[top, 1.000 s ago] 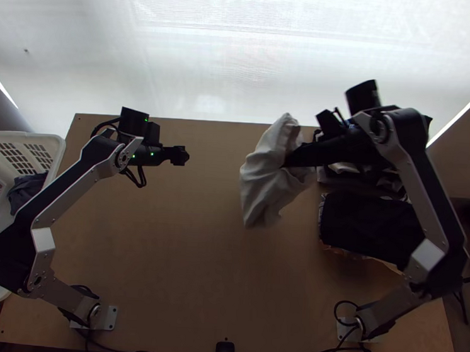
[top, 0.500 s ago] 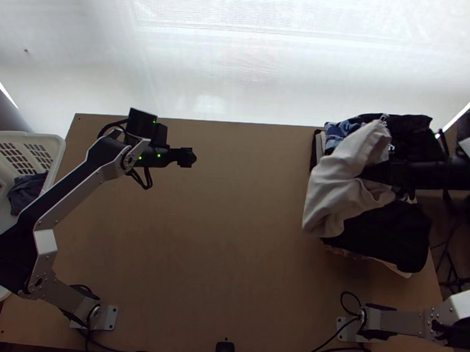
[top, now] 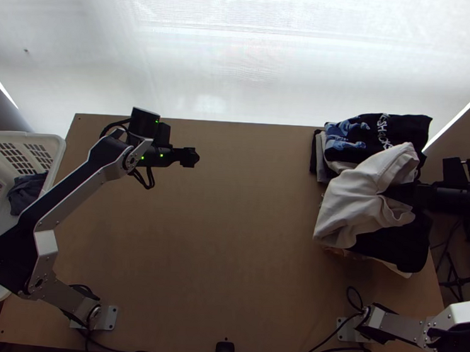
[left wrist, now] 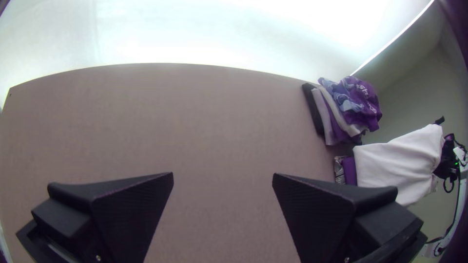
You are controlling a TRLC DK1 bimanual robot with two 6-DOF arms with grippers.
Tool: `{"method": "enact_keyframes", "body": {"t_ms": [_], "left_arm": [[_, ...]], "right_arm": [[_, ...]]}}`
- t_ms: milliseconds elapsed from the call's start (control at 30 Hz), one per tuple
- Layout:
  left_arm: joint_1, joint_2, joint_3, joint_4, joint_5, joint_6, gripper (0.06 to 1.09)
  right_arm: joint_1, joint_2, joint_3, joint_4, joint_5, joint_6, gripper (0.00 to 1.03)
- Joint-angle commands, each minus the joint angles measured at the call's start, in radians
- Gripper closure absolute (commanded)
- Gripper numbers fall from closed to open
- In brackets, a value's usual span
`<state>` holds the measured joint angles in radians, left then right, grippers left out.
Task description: Fold the t-shirt
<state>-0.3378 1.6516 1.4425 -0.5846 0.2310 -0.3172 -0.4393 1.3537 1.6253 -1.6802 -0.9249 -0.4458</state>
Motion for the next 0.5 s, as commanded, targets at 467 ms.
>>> {"method": "enact_keyframes", "body": {"t_ms": [467], "left_arm": [[0.020,0.007,0.021,-0.001,0.002,0.020,0.10]], "right_arm": [[0.103,0.035,0.073,-0.023,-0.068,-0.011,1.00]]}}
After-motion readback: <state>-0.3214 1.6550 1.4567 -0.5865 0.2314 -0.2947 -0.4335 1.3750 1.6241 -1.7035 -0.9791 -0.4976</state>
